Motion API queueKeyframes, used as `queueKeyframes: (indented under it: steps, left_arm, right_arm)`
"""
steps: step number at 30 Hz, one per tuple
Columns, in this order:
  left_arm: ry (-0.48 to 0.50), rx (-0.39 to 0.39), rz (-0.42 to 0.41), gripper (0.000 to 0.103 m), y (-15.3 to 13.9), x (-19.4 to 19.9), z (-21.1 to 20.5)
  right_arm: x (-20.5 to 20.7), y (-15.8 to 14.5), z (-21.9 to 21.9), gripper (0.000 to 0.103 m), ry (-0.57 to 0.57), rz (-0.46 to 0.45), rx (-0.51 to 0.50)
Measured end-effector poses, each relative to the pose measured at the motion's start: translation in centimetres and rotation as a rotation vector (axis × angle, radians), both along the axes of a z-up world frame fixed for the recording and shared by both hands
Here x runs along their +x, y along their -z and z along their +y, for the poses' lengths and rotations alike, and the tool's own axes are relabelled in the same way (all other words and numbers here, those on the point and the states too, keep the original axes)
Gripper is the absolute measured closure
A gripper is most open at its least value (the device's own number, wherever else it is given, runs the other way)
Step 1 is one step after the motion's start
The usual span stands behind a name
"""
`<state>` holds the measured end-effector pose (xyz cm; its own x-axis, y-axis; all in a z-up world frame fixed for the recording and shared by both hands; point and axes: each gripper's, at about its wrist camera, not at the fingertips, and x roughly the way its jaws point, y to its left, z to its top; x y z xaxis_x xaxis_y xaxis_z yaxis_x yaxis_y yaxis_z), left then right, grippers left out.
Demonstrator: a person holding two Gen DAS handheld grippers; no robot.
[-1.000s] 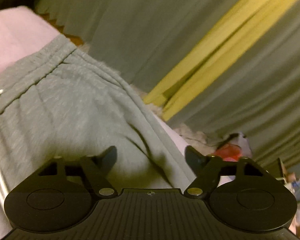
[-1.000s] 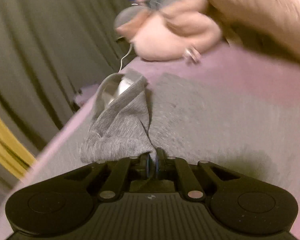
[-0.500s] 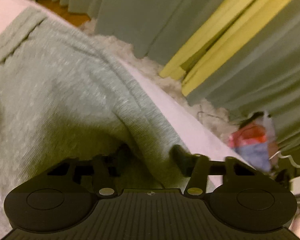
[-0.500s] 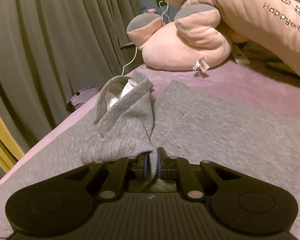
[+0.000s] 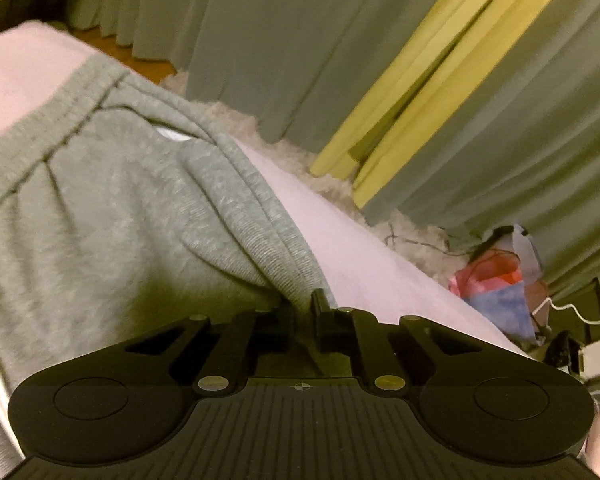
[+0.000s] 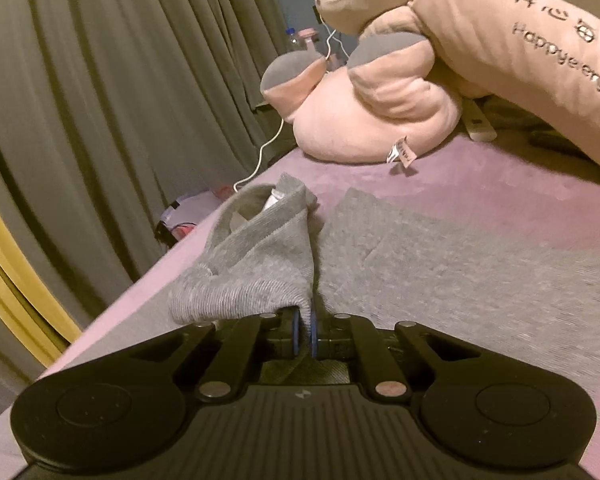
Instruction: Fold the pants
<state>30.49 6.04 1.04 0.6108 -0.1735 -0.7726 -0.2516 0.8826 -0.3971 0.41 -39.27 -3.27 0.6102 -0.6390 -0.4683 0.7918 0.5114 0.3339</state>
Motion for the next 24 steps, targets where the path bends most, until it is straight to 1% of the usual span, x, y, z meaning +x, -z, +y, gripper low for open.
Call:
queueKeyframes:
  steps: [3,5,7,9,10,11,13,15,16,17,18,19,20,21,22,23,24]
  left_arm:
    - [0.023,0.011,-0.047,0.093,-1.7,-2.5,0.2]
    - [0.027,0.005,-0.07,0.093,-2.5,-4.4,0.5]
    - [0.024,-0.019,-0.096,0.093,-3.3,-7.1,1.2]
    - [0.024,-0.048,-0.132,0.093,-3.8,-10.9,2.3]
    - [0.02,-0.047,-0.141,0.093,-3.6,-13.1,2.8]
    - [0.011,-0.045,-0.139,0.093,-3.3,-14.8,3.2]
    - [-0.006,-0.023,-0.098,0.093,-1.8,-17.9,4.0]
    - [-0.021,0.031,-0.038,0.091,-0.2,-19.7,4.6]
    - [-0.028,0.051,-0.023,0.091,0.2,-20.3,5.0]
    - [-0.031,0.071,-0.029,0.089,0.2,-20.6,5.4]
    - [-0.042,0.093,-0.045,0.076,-0.2,-20.7,5.7]
    - [-0.059,0.106,-0.075,0.05,-0.8,-20.7,6.1]
    - [-0.077,0.105,-0.109,0.036,-1.4,-20.6,6.5]
    - [-0.106,0.104,-0.151,0.024,-2.1,-20.1,6.9]
    - [-0.135,0.108,-0.19,0.023,-2.5,-19.5,7.2]
    - [-0.141,0.115,-0.21,0.022,-2.9,-18.7,7.4]
    - [-0.13,0.13,-0.202,0.022,-3.2,-17.6,7.4]
  right_arm:
    - [-1.6,-0.9,0.2,0.098,-0.001,-0.033,0.019]
    - [-3.2,-1.6,0.2,0.098,0.005,-0.067,0.045]
    - [-5.3,-2.3,0.0,0.098,0.021,-0.1,0.069]
    - [-7.4,-2.9,-0.4,0.098,0.038,-0.119,0.088]
    - [-8.6,-3.2,-0.7,0.098,0.038,-0.125,0.093]
    - [-9.7,-3.4,-1.0,0.098,0.04,-0.119,0.09]
    - [-11.4,-3.4,-1.5,0.097,0.035,-0.105,0.098]
    - [-12.0,-2.9,-2.3,0.096,0.036,-0.049,0.136]
    - [-12.1,-2.4,-2.7,0.091,0.064,-0.012,0.164]
    - [-12.3,-2.0,-2.9,0.087,0.096,0.008,0.182]
    - [-12.5,-1.8,-3.1,0.086,0.103,0.017,0.202]
    - [-12.5,-1.5,-3.2,0.079,0.087,0.011,0.219]
    - [-12.4,-1.4,-3.2,0.062,0.063,0.001,0.237]
    - [-12.1,-1.2,-3.1,0.053,0.043,-0.002,0.244]
    - [-11.9,-1.2,-2.9,0.044,0.029,0.002,0.243]
    - [-11.6,-1.1,-2.6,0.044,0.014,0.007,0.236]
    - [-11.3,-0.9,-2.3,0.044,-0.008,0.011,0.233]
